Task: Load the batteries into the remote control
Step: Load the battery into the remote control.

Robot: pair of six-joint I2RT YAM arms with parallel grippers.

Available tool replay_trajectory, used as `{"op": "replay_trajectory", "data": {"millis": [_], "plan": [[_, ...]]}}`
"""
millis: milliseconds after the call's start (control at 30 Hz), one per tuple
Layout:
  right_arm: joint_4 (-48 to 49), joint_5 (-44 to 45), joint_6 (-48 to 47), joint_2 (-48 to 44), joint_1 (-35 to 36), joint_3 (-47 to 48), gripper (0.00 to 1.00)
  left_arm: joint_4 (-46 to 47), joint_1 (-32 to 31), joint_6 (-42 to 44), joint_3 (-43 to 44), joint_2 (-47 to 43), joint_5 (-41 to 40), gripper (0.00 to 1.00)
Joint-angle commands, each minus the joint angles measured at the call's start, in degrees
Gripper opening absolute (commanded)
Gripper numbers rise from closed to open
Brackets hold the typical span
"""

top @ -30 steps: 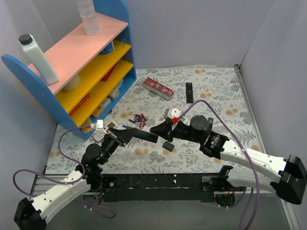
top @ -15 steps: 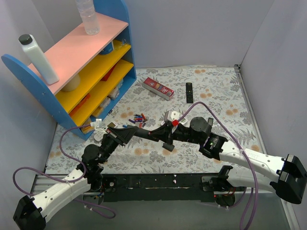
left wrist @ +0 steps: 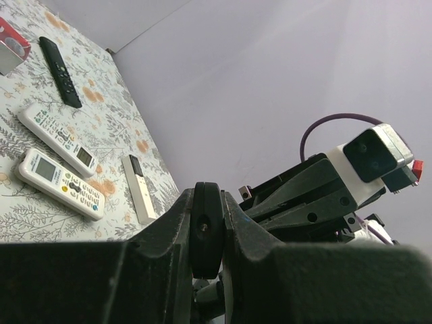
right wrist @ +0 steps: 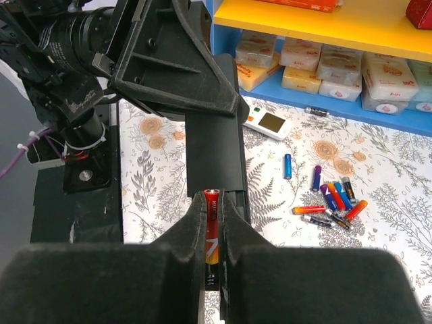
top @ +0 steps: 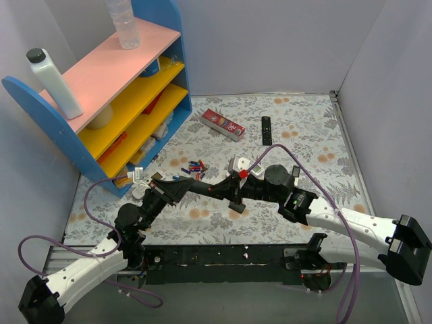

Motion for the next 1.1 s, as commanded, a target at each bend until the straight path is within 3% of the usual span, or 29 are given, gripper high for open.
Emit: {"op": "replay_trajectory", "data": {"millis": [0,367,1067], "plan": [[-2.9,0.7,-2.5,0.2,0.2,1.1,0.01,1.4,0.3,-0.1,0.1,-0.8,0.1,0.0],[-7.4,1.4,-4.3,1.0,0.2,1.4,0.01,3.3,0.3,-0.8,-0.1,-1.4,0.0,0.0],[-14.1,-5.1,-5.6,8.3,0.3,3.1,0.03,5.3,0.3,0.8,2.0,-1.8,0.9,0.0]]}}
